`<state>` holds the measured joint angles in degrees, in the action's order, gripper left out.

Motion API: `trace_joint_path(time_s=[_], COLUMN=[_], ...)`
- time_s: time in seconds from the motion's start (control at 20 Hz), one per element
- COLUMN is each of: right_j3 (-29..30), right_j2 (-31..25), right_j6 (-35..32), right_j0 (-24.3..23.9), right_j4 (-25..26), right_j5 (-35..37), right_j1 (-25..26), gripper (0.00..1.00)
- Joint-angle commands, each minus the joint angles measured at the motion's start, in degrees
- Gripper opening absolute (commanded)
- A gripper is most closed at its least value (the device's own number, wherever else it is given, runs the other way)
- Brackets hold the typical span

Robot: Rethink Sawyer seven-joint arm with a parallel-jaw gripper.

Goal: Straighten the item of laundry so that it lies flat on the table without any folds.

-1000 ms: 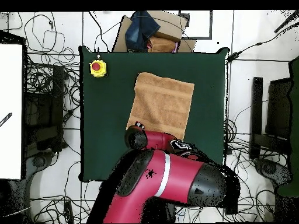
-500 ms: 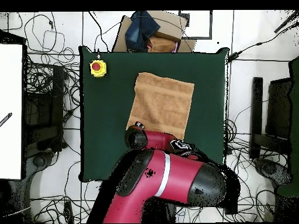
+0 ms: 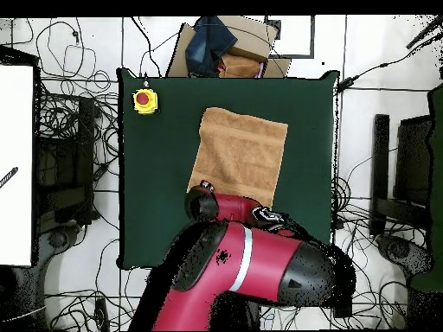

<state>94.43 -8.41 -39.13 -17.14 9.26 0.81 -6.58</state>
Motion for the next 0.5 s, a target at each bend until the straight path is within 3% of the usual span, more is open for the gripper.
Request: trace_joint_path(time_s=[0.05,0.25,0.3,0.5], right_j3=[-6.9,-6.9,-6.9,-6.8], right_j2=[1.2,1.2,1.2,1.0], right_j6=[-12.5,-12.5,-12.5,-12.5], right_j0=[-0.4,-0.3,-0.4,-0.6], right_j4=[-2.3,-2.4,-2.4,-2.4], right_j5=[3.0,3.1,3.2,3.6], right_j1=[5.7,5.7,5.7,5.7], gripper=[1.00,1.00,0.00,0.00])
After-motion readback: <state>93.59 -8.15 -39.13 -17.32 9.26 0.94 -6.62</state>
